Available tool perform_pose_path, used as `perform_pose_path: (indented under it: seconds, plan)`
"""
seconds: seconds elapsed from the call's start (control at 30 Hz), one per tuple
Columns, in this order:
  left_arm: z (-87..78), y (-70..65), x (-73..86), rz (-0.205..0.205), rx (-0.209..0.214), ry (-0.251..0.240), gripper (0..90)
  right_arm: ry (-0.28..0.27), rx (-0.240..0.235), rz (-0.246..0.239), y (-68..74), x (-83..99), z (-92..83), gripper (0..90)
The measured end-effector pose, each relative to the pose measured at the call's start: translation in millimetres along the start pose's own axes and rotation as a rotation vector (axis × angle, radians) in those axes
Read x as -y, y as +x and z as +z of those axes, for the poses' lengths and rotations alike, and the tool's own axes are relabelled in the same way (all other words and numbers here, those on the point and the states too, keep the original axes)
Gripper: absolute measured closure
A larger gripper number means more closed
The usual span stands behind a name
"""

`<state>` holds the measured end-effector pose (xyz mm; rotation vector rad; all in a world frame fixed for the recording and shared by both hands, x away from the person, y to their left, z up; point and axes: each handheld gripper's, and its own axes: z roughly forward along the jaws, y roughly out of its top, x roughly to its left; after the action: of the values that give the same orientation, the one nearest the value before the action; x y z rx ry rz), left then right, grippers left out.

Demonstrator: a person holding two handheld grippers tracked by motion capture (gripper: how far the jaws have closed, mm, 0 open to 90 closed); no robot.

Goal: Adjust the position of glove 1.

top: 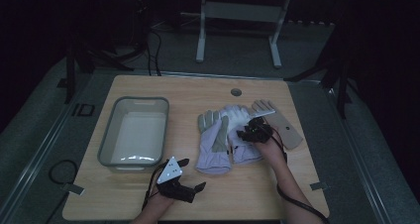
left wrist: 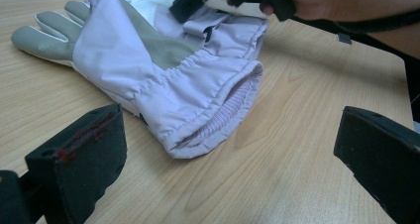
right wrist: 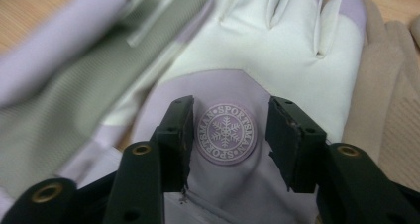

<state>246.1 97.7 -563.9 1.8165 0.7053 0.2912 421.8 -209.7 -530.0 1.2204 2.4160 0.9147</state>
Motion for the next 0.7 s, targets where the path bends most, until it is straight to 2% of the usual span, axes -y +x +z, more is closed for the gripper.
perform_pose_path:
  seconds: [0.17,0.2,0.3,0.47,0.6,0.7]
  plan:
    - [0.0,-0.3,0.0,0.004,-0.001,0.0,0.0,-0.014,0.012,0.017,3.4,3.5,1.2,63.8]
    - [0.0,-0.1,0.0,0.003,-0.001,0.001,0.0,-0.016,0.018,0.031,4.4,3.1,-0.2,70.9]
    - [0.0,0.0,0.0,0.003,-0.001,0.0,0.0,-0.019,0.03,0.033,8.2,2.3,-2.7,76.9]
    - [0.0,0.2,0.0,0.0,-0.001,-0.001,0.0,-0.021,0.008,0.068,6.1,-2.2,-13.8,79.1]
    - [0.1,-0.1,0.0,0.001,-0.001,-0.001,0.0,-0.044,0.023,0.072,6.6,-5.9,-27.5,79.4]
    - [0.2,-0.1,0.0,0.0,-0.002,-0.002,0.0,-0.064,0.011,0.068,6.1,-9.4,-38.9,80.0]
